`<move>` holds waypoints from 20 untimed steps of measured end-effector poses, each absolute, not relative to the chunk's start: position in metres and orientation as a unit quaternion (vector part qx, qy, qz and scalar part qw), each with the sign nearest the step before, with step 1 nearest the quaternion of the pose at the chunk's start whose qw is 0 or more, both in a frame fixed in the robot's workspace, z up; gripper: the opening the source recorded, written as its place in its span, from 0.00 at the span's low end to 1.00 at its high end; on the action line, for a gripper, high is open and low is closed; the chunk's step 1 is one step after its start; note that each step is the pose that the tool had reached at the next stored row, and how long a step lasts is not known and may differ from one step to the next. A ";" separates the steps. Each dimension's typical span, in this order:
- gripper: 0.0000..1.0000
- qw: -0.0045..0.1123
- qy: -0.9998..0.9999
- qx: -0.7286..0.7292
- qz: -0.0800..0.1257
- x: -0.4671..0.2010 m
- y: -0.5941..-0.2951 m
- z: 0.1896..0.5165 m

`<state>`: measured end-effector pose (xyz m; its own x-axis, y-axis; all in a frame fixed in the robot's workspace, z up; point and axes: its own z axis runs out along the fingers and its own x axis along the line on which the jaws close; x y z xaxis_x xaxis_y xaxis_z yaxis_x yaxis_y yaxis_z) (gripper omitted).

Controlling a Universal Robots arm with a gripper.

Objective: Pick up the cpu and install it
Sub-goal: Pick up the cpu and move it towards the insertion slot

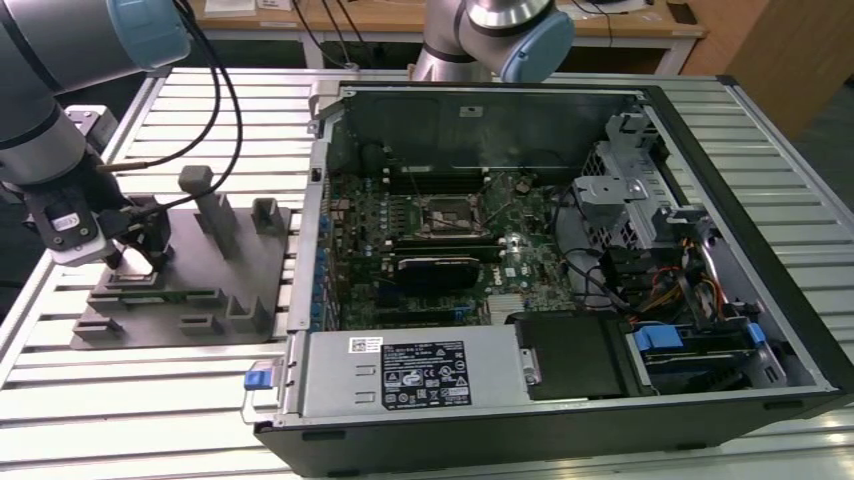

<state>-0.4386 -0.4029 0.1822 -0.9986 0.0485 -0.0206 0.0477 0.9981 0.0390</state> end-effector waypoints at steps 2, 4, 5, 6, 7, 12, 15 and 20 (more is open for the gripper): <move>0.54 0.011 0.999 0.024 0.019 -0.439 -0.403 0.182; 0.54 0.011 0.999 0.024 0.019 -0.439 -0.403 0.184; 0.54 0.011 0.999 0.024 0.019 -0.439 -0.403 0.186; 0.54 0.011 0.999 0.024 0.019 -0.439 -0.403 0.187; 0.54 0.011 0.999 0.024 0.019 -0.439 -0.403 0.190; 0.54 0.011 0.999 0.024 0.019 -0.439 -0.403 0.200; 0.54 0.011 0.999 0.024 0.019 -0.439 -0.403 0.205; 0.54 0.011 0.999 0.024 0.019 -0.439 -0.403 0.214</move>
<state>-0.4385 -0.4029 0.2137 -0.9986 0.0485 -0.0208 0.0477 0.9981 0.0390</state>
